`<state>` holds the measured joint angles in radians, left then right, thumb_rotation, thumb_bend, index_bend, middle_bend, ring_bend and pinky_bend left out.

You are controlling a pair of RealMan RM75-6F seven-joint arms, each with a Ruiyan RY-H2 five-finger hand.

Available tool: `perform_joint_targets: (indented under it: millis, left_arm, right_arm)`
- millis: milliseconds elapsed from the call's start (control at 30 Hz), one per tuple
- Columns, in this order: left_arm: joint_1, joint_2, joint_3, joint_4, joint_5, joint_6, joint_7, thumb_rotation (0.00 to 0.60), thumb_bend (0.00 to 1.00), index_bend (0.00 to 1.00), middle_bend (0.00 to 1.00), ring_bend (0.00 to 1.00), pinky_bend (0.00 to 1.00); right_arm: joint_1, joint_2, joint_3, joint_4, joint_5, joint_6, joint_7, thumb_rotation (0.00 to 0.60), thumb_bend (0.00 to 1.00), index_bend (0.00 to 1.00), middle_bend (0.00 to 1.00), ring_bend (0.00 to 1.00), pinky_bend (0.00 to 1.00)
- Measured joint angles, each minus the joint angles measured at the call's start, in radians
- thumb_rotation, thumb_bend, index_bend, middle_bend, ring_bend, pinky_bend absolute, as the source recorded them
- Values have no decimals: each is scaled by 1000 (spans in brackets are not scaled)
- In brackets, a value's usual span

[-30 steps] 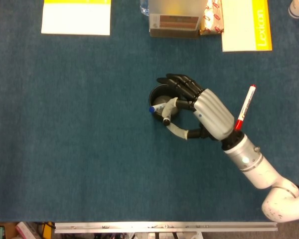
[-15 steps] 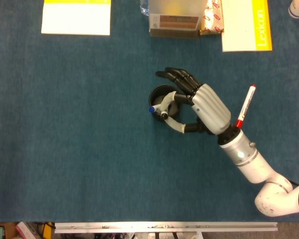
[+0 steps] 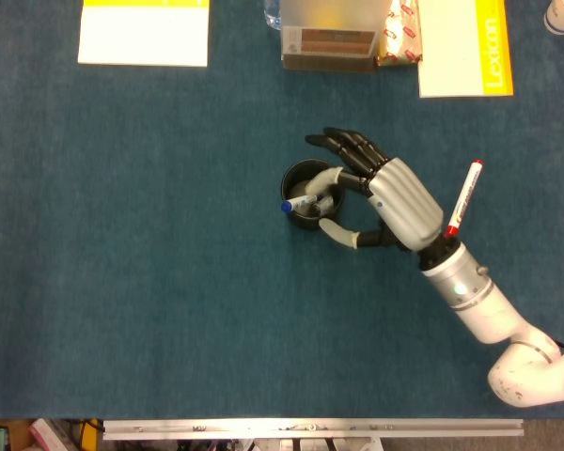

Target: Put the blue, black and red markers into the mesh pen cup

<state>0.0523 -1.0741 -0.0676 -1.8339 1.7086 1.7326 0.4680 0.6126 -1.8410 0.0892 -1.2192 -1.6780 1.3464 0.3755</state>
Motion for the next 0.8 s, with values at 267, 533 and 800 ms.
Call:
perform_joint_targets:
  millis: [267,533,800]
  left_arm:
    - [0,1,0,1,-2,-1,-1,600,241,388,67,4,122]
    - [-1,-2,2,3,-5,-10,5,600,241,388,69,6,122]
    - [-5,-12,5,12,-18,-26,16,600,241,388,70,6,124]
  right_arm:
    - [3,10,-7,-6,-8,3,-7,600,0,13,125,62,115]
    - [15,99,-26,-99,-46,-9,-100,600,0,96,133,61,115]
    - [29,258,-41,-222,-75,-67,-352,600,0,190,141,61,135]
